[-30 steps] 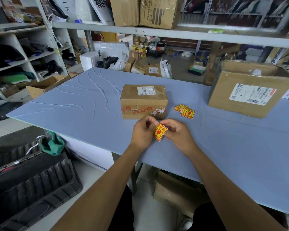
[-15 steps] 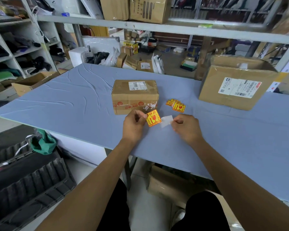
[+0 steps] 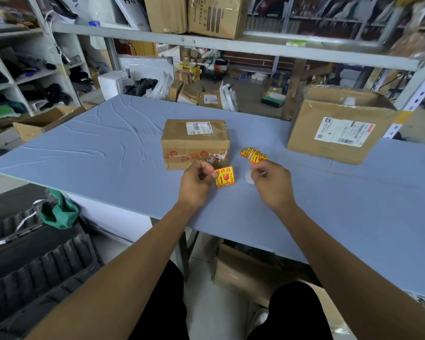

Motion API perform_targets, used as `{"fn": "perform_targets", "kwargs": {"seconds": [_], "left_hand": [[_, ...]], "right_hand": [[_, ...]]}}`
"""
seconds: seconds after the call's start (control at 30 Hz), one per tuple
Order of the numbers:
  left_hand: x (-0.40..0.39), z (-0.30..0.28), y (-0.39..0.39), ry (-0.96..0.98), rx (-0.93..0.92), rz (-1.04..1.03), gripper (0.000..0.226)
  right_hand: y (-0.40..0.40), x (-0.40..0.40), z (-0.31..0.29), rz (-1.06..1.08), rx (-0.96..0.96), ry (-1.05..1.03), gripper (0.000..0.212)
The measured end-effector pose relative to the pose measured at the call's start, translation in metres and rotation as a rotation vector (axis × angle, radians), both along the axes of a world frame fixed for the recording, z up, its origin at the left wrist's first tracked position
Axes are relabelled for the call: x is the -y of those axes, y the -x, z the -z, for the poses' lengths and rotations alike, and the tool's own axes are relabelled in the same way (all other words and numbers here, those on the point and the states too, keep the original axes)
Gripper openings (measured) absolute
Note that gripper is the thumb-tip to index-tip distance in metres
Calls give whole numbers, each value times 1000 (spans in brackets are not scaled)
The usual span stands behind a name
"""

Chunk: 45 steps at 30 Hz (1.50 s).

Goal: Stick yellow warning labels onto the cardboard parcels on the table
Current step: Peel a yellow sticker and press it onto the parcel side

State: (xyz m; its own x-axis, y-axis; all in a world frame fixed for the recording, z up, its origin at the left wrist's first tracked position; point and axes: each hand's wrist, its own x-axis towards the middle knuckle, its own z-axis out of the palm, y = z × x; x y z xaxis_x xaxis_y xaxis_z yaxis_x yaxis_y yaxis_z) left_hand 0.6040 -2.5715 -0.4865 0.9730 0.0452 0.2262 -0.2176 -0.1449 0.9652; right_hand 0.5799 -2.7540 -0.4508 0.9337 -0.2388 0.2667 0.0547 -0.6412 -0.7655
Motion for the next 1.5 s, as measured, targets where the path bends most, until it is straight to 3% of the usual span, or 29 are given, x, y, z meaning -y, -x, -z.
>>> {"fn": "perform_targets", "kwargs": {"seconds": [0.17, 0.3, 0.43, 0.53, 0.57, 0.8, 1.1, 1.37, 1.43, 1.5], "left_hand": [[0, -14, -5, -79, 5, 53, 28], [-8, -22, -8, -123, 9, 59, 18], [-10, -27, -13, -152, -20, 13, 26], [-9, -31, -20, -155, -39, -41, 28], [-9, -33, -22, -151, -48, -60, 29], [-5, -45, -34, -409, -24, -253, 20], [2, -46, -41, -621, -77, -421, 18], [6, -48, -43, -668, -89, -405, 16], [6, -48, -44, -681, -89, -405, 15], [7, -47, -46, -701, -88, -405, 15]], "right_hand": [[-20, -21, -4, -93, -117, 106, 24], [-28, -25, -8, -148, -86, 111, 20], [-31, -29, -13, -179, -89, 155, 12], [-37, -34, -17, -154, -48, 304, 47], [-39, -36, -19, -151, -38, 354, 48], [-61, -43, -19, -154, -15, 456, 34], [-74, -50, -16, -138, 12, 484, 35], [-81, -52, -18, -85, -51, 486, 58], [-81, -48, -16, -55, -64, 459, 55], [-81, -44, -14, -33, -21, 430, 38]]}}
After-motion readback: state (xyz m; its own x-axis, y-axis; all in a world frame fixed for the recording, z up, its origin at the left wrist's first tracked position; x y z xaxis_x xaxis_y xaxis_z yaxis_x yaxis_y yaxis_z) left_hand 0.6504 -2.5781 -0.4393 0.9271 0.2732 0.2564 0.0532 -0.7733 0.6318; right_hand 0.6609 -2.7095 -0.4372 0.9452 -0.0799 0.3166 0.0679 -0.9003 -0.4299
